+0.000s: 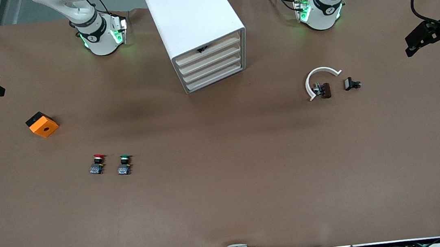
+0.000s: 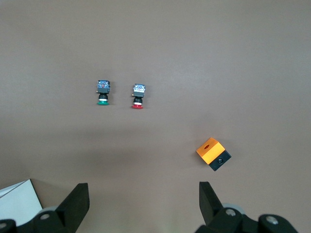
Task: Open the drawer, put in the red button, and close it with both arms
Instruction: 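Move the left gripper toward the white cabinet's drawer handle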
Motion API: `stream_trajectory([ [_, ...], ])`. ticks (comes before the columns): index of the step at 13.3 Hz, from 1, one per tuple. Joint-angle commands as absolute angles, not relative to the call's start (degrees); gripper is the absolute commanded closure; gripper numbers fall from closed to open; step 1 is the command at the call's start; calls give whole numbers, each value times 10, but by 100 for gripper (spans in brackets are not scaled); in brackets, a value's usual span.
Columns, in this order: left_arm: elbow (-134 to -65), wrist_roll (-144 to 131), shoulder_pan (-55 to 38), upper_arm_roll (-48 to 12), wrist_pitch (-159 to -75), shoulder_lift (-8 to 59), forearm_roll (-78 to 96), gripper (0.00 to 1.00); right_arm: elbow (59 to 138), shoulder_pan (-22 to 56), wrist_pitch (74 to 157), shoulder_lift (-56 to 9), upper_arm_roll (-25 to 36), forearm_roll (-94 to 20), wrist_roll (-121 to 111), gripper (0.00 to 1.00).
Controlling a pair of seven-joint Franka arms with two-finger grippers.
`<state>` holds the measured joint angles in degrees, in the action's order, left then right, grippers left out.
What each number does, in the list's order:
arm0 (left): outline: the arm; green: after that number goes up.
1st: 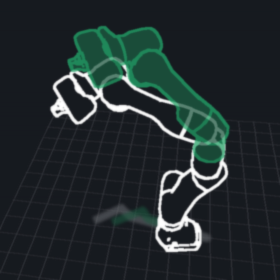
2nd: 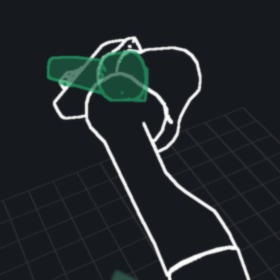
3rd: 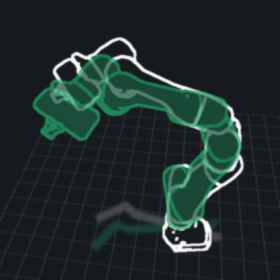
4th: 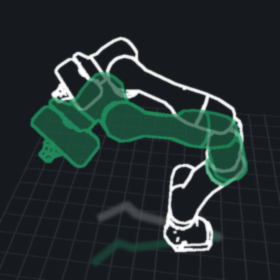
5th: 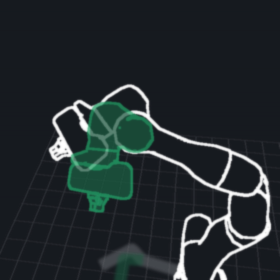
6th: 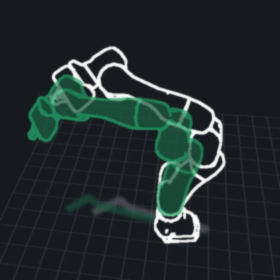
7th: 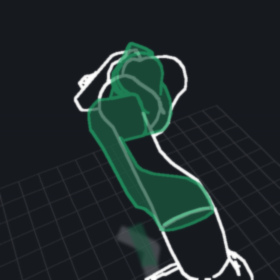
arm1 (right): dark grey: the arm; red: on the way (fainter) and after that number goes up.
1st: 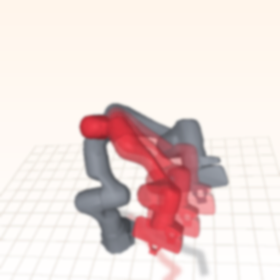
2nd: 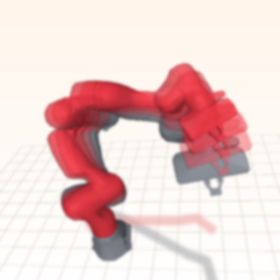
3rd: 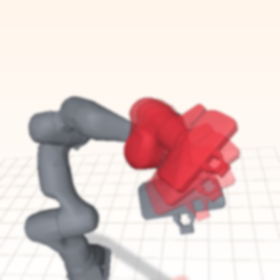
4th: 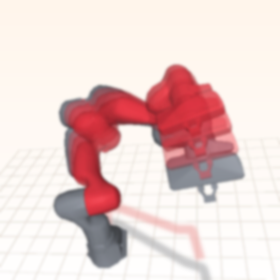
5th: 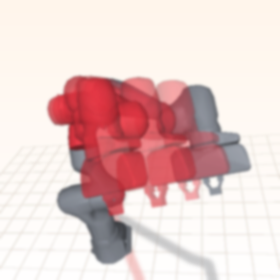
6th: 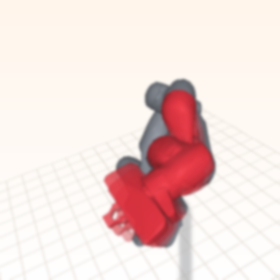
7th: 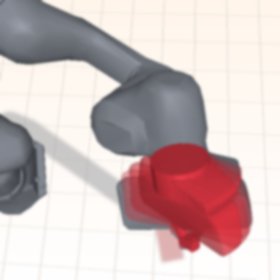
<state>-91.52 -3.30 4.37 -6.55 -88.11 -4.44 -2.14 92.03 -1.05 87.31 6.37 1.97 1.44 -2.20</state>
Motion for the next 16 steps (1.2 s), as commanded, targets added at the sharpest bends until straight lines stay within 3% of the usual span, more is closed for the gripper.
stream_trajectory([
  [1,-899,-28,44,-69,-868,-38,-18,0,924,-18,872,69,15,25,-23,0],
  [10,-866,-47,18,-86,-874,69,-17,0,923,-18,872,69,15,25,-23,0],
  [16,-868,-241,-65,-102,-943,151,-12,0,923,-18,872,69,15,25,-23,0],
])
